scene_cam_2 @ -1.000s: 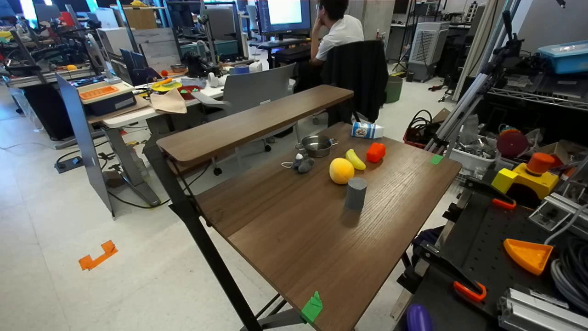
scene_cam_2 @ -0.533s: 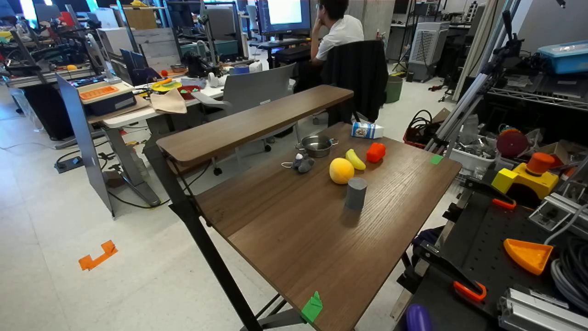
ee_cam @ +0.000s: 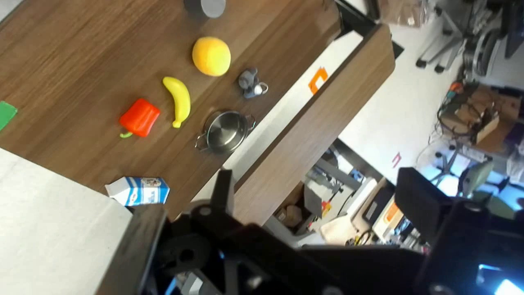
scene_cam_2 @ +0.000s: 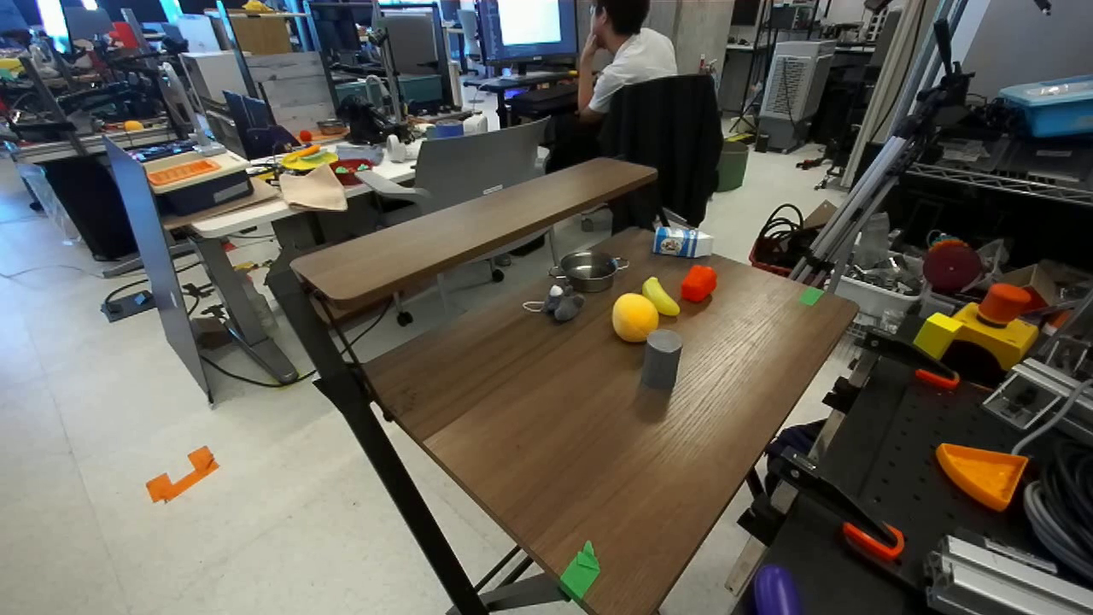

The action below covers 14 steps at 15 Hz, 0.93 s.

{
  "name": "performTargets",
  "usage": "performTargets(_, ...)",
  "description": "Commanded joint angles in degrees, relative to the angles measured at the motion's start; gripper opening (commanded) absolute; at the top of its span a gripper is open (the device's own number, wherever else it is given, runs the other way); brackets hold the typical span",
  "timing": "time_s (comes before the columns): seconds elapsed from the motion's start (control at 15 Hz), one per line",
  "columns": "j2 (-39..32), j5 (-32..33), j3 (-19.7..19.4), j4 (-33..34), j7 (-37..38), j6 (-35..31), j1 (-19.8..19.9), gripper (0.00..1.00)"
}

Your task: Pick up the orange toy and put it in the silver pot.

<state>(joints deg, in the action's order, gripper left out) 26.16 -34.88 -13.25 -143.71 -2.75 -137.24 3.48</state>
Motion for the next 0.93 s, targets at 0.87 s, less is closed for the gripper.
performTargets(0.87, -32.13, -23.73, -0.84, 12.03, 8.17, -17.02, -3.36, 1.0)
